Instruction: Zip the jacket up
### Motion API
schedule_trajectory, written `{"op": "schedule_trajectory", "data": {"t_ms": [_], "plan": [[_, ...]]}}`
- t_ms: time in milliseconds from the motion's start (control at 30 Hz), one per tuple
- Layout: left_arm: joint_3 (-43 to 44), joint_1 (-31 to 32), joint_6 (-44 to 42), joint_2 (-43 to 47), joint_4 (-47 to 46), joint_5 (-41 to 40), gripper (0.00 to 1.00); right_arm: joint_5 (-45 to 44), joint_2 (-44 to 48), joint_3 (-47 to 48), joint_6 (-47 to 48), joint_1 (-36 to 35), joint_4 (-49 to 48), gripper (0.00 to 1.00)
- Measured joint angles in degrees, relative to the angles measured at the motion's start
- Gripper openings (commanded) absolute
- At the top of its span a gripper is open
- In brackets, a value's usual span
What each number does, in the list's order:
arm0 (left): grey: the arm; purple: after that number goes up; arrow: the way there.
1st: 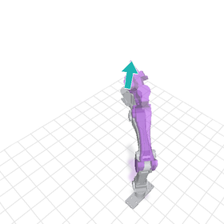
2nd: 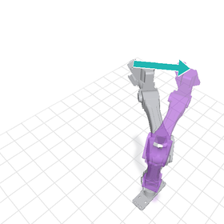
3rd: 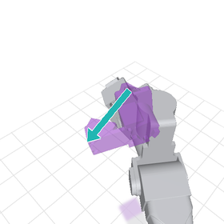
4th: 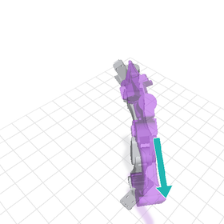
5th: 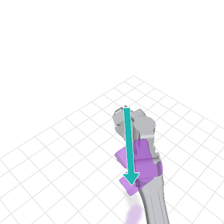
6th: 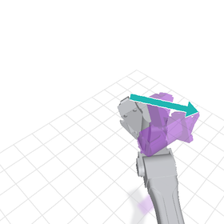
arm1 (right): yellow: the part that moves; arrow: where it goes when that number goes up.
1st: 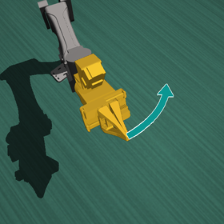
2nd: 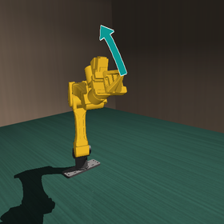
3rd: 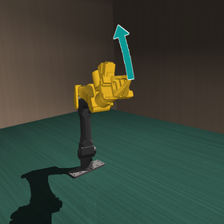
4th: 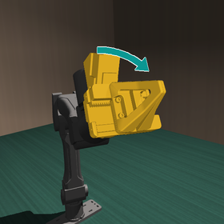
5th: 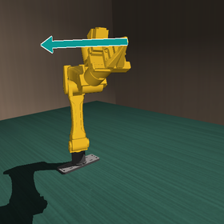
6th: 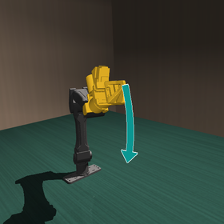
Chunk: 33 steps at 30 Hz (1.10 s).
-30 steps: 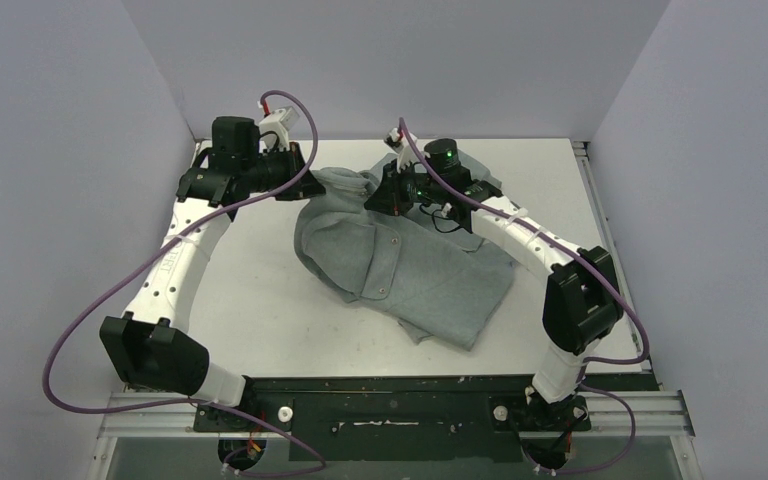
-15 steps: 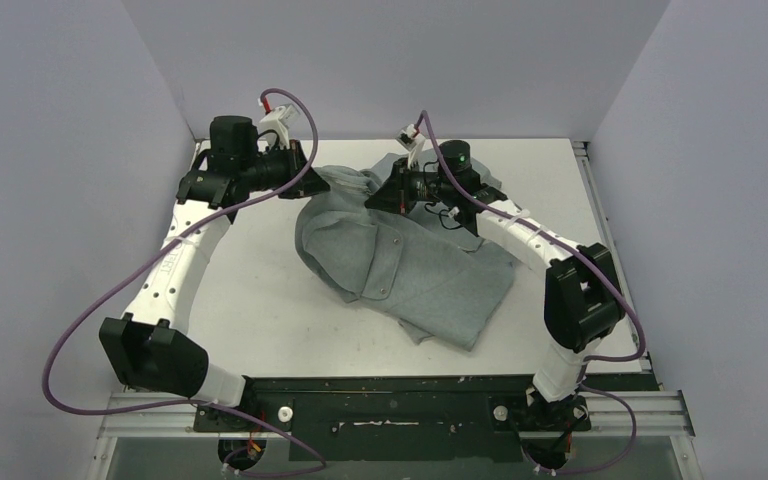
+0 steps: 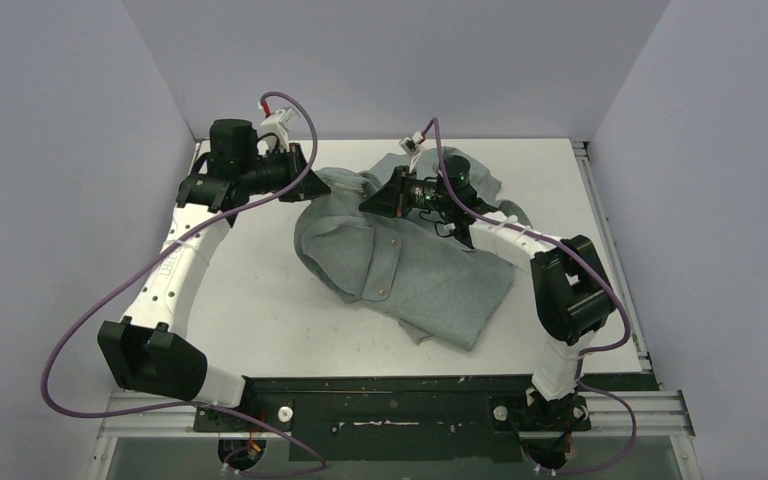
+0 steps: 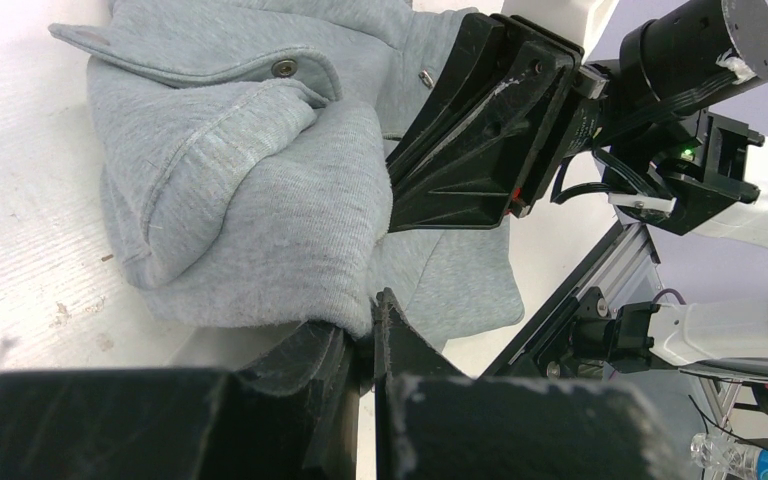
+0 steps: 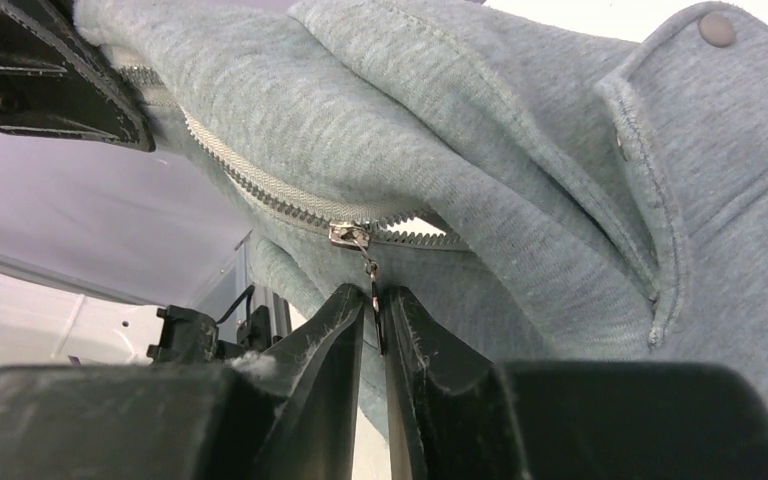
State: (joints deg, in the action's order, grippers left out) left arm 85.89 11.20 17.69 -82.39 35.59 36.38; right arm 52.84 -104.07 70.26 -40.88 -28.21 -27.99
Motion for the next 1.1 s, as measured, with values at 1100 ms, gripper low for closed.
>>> {"op": "schedule_trajectory", "data": {"t_ms": [1100], "plan": [[-0.7,0.4,-0.4,0.6,0.6,-0.1,0.0,-1.8,1.6,0.7,8.5,0.0,7.7,0.0]]}}
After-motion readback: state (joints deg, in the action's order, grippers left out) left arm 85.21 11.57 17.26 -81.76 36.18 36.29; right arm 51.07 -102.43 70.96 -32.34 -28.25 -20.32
